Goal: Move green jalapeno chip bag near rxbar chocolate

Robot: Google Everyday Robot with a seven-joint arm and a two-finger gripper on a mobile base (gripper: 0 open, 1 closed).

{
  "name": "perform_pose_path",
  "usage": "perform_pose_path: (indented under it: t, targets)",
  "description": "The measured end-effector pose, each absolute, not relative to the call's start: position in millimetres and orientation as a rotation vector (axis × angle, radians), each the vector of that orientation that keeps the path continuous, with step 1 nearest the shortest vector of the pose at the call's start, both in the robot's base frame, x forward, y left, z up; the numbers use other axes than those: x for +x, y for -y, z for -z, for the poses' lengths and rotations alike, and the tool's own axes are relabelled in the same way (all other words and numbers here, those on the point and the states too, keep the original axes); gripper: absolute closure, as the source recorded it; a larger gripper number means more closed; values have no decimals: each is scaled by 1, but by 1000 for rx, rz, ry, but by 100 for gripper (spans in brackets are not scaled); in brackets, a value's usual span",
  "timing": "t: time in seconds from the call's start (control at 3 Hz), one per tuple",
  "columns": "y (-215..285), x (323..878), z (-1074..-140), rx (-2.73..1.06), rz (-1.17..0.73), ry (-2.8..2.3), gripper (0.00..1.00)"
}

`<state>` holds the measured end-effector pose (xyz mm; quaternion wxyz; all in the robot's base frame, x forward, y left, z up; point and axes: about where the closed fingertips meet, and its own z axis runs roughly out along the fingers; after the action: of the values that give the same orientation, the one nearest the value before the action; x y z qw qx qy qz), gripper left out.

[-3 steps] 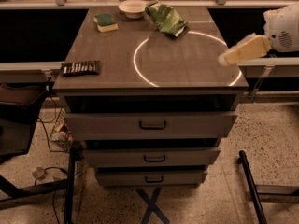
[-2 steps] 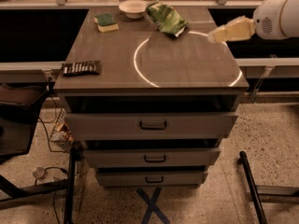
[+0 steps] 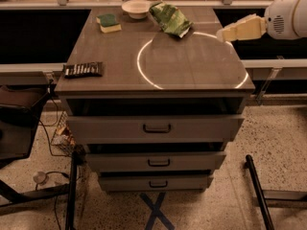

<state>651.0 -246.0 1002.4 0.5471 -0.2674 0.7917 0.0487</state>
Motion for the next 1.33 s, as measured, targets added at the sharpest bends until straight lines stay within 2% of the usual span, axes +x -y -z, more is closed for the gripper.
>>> perform_pose_path:
  t: [0.33,1.0,1.33]
  targets:
    - [238,671,-999,-602,-145,-1857,0]
    - [211,803,-978,-525,-210,-1762,0]
    - [205,837,-966,-524,-214,-1775,0]
